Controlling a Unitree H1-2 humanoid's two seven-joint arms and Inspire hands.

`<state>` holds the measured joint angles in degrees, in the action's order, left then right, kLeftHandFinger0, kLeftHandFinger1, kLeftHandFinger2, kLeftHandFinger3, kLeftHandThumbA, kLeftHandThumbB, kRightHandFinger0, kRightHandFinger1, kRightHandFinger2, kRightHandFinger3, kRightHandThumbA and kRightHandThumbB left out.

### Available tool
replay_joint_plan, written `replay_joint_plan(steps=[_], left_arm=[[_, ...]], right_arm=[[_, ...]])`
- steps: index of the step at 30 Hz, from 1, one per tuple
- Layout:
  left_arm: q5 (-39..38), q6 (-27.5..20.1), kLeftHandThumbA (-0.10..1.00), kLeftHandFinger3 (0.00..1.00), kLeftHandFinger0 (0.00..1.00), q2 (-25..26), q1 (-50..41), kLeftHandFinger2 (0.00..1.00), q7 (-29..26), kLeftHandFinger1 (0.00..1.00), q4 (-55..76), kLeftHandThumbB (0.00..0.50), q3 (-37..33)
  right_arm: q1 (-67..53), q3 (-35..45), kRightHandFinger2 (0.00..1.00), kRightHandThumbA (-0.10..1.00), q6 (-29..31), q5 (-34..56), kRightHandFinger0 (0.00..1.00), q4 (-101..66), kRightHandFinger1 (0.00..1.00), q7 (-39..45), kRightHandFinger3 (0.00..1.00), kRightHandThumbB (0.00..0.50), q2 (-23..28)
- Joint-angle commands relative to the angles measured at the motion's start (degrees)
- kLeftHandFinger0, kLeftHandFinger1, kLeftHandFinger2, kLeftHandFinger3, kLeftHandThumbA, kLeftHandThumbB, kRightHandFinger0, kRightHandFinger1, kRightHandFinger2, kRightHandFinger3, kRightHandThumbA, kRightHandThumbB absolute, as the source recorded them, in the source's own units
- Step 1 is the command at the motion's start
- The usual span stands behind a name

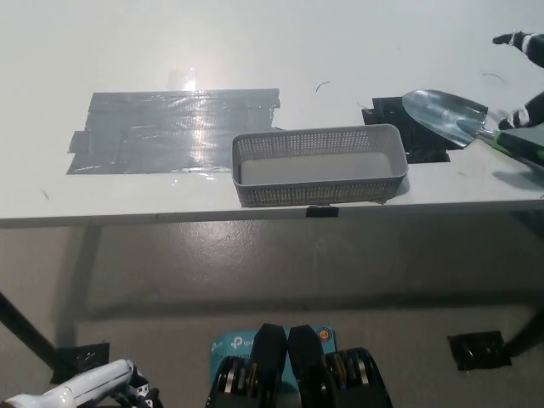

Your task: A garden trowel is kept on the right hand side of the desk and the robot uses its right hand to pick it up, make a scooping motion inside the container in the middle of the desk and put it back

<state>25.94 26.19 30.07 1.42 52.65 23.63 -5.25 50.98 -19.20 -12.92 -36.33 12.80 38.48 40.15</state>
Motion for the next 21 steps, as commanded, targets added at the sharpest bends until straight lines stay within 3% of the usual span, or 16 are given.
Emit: replay_joint_plan(steps=[1,2,3,6,7,8,9,10,14,15,19,21], left_arm=[[-0.7,0.7,1.0,0.64,0.67,2.4,0.1,0.64,-1.4,0.58,1.4,0.495,0.9],[-0.7,0.7,1.0,0.65,0.66,2.4,0.2,0.64,-1.3,0.57,1.4,0.486,1.1],[-0.2,0.7,1.0,0.66,0.69,2.3,0.4,0.66,-0.5,0.59,1.2,0.5,1.1],[-0.1,0.7,1.0,0.66,0.71,2.5,0.4,0.67,-0.8,0.62,1.3,0.5,0.6],[0.4,0.7,1.0,0.67,0.7,2.5,0.5,0.67,-1.1,0.61,1.4,0.5,0.4],[0.5,0.7,1.0,0.66,0.69,2.4,0.4,0.66,-1.3,0.61,1.4,0.487,0.4],[0.3,0.7,1.0,0.65,0.67,2.2,0.3,0.65,-1.6,0.59,1.4,0.476,0.7],[0.2,0.7,1.0,0.64,0.66,2.0,0.4,0.65,-1.6,0.58,1.2,0.479,0.7],[-0.9,0.7,1.0,0.62,0.64,1.2,-0.1,0.64,-2.7,0.57,0.8,0.488,0.7],[-0.5,0.7,1.0,0.63,0.66,0.9,-0.2,0.65,-2.9,0.59,0.8,0.494,0.7],[-0.6,0.7,1.0,0.67,0.67,0.4,-0.5,0.66,-3.5,0.6,0.6,0.497,1.1],[-0.8,0.7,1.0,0.71,0.72,0.4,-0.9,0.68,-4.4,0.62,0.9,0.468,1.4]], right_arm=[[-9.8,12.0,1.0,0.61,-7.8,8.4,1.0,-25.3,1.0,3.3,1.0,0.377,7.3],[-13.3,15.0,1.0,0.51,-9.9,8.7,1.0,-29.4,1.0,1.3,1.0,0.332,5.4],[-20.8,19.1,1.0,0.44,-14.0,7.5,1.0,-38.1,1.0,-1.1,1.0,0.23,2.1],[-30.4,23.0,1.0,0.33,-12.9,7.6,1.0,-43.1,1.0,-7.3,1.0,0.171,-5.2],[-34.5,24.7,1.0,0.22,-12.1,9.9,1.0,-43.8,1.0,-10.3,1.0,0.178,-9.6],[-36.0,24.6,1.0,0.23,-11.0,9.6,1.0,-43.6,1.0,-11.5,1.0,0.174,-11.0],[-42.2,24.0,1.0,0.19,-5.4,9.5,1.0,-42.1,1.0,-17.3,1.0,0.179,-16.2],[-43.9,24.2,1.0,0.14,-3.6,9.6,0.97,-41.6,1.0,-18.7,1.0,0.185,-18.0],[-50.0,21.9,1.0,0.17,0.6,6.1,1.0,-37.5,1.0,-22.0,1.0,0.16,-24.5],[-50.8,21.9,1.0,0.11,1.4,6.9,1.0,-35.7,1.0,-22.9,1.0,0.165,-26.9],[-52.4,21.6,1.0,0.06,5.4,6.0,1.0,-31.4,1.0,-24.5,1.0,0.162,-29.1],[-52.5,22.1,1.0,0.07,6.0,7.2,1.0,-28.2,1.0,-24.2,1.0,0.171,-29.6]])
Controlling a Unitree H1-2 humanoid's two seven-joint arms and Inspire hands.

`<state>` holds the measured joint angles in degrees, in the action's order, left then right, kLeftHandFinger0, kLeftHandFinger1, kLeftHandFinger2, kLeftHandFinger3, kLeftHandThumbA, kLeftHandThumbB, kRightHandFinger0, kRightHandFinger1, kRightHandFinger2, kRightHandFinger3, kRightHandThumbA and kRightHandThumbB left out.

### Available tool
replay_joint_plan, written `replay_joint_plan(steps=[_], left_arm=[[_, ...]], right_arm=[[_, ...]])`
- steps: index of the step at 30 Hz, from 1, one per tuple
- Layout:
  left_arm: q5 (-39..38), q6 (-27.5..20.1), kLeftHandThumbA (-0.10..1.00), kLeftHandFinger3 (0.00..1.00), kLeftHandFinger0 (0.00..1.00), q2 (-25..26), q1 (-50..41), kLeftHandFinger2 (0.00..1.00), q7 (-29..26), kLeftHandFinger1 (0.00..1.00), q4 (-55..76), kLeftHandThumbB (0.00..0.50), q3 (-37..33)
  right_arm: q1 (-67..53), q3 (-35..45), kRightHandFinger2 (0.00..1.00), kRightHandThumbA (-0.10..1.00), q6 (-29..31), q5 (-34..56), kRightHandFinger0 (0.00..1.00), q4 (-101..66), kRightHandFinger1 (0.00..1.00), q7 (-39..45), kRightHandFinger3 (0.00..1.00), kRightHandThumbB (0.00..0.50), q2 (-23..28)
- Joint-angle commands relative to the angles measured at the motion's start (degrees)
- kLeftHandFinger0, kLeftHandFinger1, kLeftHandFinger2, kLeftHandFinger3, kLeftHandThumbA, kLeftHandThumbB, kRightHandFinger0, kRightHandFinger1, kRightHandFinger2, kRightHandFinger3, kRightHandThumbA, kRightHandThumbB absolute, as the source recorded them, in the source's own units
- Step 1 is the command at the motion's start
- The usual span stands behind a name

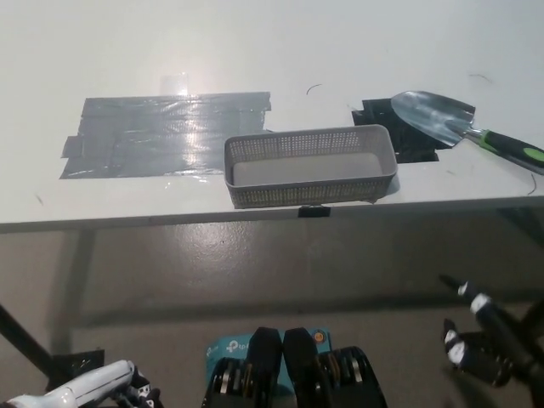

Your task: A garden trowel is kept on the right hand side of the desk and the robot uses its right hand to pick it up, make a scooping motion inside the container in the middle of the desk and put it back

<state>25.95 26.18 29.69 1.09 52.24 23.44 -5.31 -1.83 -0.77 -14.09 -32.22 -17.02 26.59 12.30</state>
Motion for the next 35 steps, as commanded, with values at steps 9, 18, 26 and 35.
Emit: replay_joint_plan(steps=[9,18,26,35], left_arm=[[-2.5,0.5,1.0,0.72,0.68,0.0,0.7,0.69,-6.3,0.62,-0.2,0.408,0.4],[-3.3,-1.1,1.0,0.75,0.66,-0.5,0.6,0.69,-8.9,0.62,-1.6,0.379,-0.4],[-4.2,-1.4,1.0,0.88,0.62,-0.5,0.2,0.7,-10.6,0.61,-2.3,0.332,-0.4],[-5.1,-0.9,1.0,0.97,0.63,-0.8,1.2,0.74,-11.3,0.63,-3.7,0.298,-1.2]], right_arm=[[1.9,-1.3,1.0,0.32,0.1,2.2,1.0,4.4,1.0,-1.1,1.0,0.182,5.5],[3.0,-3.2,1.0,0.36,-2.3,3.8,1.0,3.7,1.0,-1.7,1.0,0.162,9.3],[3.3,-3.6,1.0,0.44,-2.4,3.6,1.0,3.6,1.0,-2.5,1.0,0.158,10.1],[3.1,-2.8,1.0,0.4,-3.2,4.3,1.0,3.4,1.0,-2.8,1.0,0.146,10.4]])
